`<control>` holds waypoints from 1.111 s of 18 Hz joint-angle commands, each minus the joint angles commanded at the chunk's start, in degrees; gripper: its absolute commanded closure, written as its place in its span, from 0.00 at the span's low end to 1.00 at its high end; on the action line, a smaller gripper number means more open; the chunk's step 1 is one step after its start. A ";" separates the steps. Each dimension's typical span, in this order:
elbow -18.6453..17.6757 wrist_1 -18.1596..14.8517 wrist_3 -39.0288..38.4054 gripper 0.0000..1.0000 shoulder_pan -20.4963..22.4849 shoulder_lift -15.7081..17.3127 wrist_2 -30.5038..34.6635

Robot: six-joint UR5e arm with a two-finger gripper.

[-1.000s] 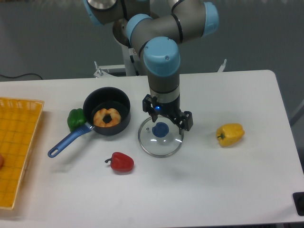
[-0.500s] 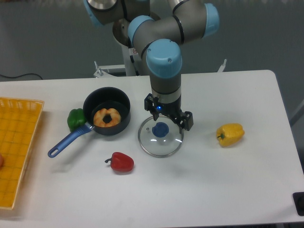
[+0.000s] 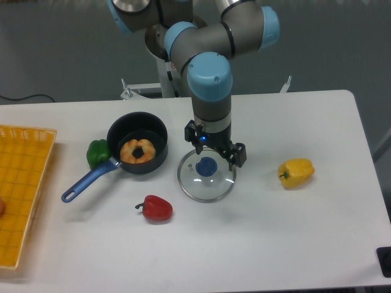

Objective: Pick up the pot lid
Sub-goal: 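Position the gripper above the blue knob of the glass lid, then lower the open gripper down around the blue knob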

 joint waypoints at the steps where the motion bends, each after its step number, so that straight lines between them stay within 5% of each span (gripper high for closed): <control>1: 0.00 -0.09 1.32 0.00 -0.18 -0.44 0.18; 10: -1.06 0.97 5.90 0.00 -2.29 -4.22 3.61; 13: -1.84 6.14 6.34 0.00 -1.68 -5.97 -0.16; 20: -4.13 6.33 9.05 0.00 0.34 -5.80 0.00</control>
